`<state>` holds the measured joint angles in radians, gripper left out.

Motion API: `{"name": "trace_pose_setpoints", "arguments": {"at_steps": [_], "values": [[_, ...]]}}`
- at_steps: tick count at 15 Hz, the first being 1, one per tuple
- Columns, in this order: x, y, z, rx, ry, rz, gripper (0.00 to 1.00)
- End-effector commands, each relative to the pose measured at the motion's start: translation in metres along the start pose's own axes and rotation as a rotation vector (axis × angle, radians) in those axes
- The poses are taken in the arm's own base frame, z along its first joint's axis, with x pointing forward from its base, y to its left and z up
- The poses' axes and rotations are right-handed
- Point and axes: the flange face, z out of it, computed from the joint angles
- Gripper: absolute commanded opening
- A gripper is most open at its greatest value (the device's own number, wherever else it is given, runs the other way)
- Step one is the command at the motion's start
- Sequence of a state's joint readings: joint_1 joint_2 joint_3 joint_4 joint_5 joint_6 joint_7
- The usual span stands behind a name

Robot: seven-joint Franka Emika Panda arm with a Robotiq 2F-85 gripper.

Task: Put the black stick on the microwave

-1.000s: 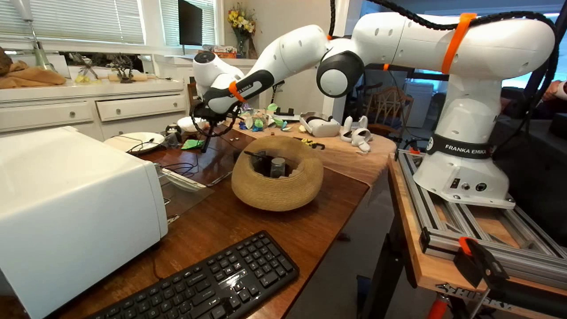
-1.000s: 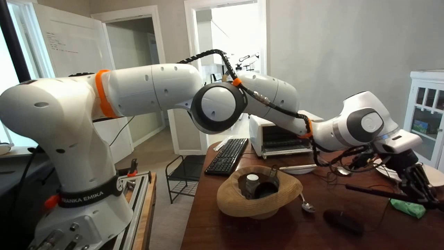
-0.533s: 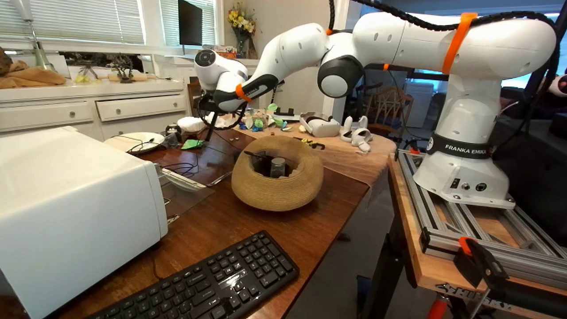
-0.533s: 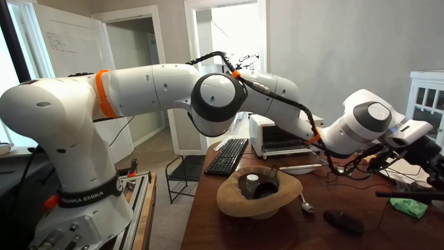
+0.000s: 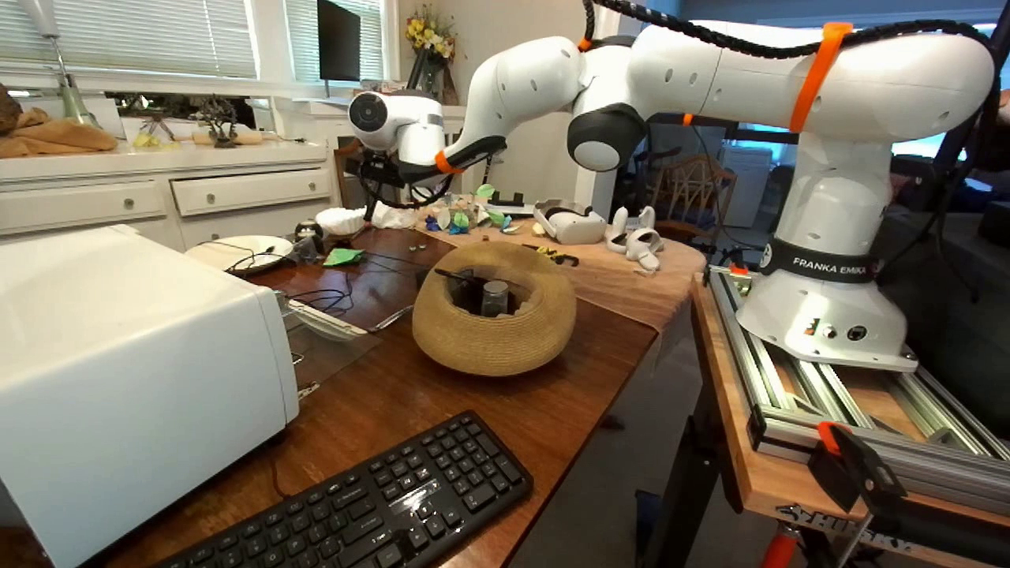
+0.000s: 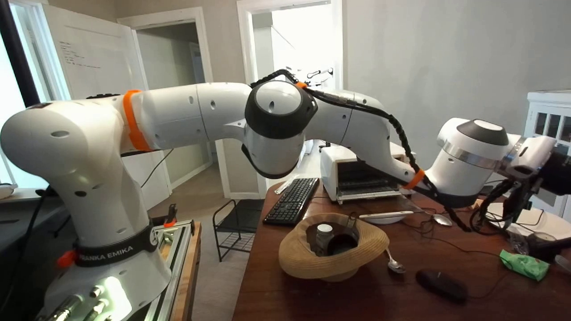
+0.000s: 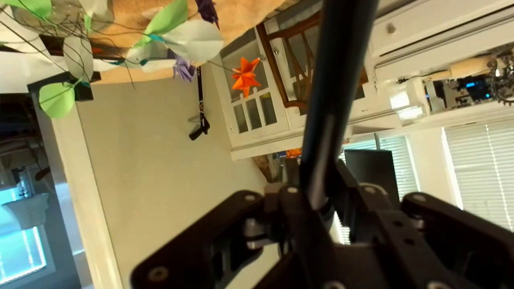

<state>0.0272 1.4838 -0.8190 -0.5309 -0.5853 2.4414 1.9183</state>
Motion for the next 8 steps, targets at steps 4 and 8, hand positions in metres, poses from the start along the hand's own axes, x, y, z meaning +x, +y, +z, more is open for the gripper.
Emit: {"name": "trace_pose_setpoints", "arguments": {"at_steps": [4, 8], "values": [[0.038, -0.015, -0.01, -0.006, -0.109, 0.143, 0.06], [0.083, -0.022, -0.011, 0.011, -0.261, 0.318, 0.06]]}}
